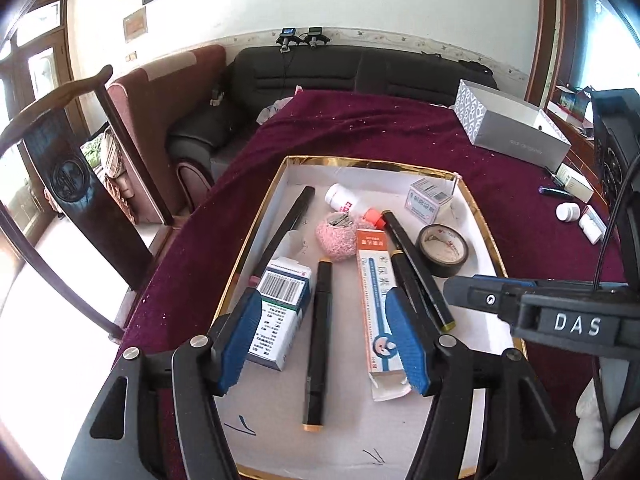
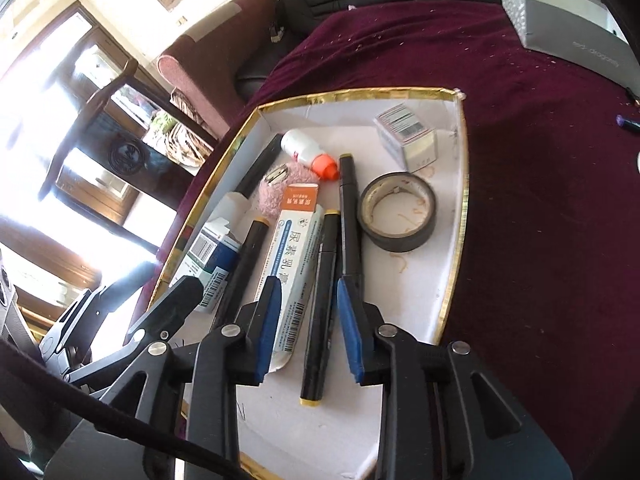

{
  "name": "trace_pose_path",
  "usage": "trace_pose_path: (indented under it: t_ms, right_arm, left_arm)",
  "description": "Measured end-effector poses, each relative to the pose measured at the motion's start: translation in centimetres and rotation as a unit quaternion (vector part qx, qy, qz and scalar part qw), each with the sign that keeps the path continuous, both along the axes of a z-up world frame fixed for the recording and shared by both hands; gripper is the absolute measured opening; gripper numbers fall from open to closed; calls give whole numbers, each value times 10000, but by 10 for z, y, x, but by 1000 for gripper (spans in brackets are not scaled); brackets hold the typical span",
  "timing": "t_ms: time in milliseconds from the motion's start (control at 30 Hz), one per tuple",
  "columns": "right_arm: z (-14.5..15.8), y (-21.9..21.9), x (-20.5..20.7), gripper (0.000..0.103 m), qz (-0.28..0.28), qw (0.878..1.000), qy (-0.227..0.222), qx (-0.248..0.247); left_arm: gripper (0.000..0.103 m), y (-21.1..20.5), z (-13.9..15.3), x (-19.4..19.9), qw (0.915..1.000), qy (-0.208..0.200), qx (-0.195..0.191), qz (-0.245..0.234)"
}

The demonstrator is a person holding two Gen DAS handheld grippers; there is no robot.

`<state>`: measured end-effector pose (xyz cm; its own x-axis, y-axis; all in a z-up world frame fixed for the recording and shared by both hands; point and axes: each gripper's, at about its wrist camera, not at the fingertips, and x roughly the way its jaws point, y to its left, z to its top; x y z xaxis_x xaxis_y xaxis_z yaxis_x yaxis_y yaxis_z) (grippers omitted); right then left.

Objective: Organize objects
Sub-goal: 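Open both grippers to release the markers in the tray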

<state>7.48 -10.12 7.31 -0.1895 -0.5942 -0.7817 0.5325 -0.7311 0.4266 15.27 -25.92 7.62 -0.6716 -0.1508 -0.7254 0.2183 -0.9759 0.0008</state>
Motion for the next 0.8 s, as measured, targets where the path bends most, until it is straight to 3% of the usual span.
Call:
trace_pose_path:
  t_ms: [200, 800]
  right_arm:
    - [8, 23, -3, 39, -236, 9996, 20, -145]
    - [9, 93, -16, 47, -856, 9955, -57, -408]
  left_arm:
    - [59, 15, 9, 4, 9998, 76, -109, -118]
    - [59, 57, 18, 4, 9984, 72, -283, -492]
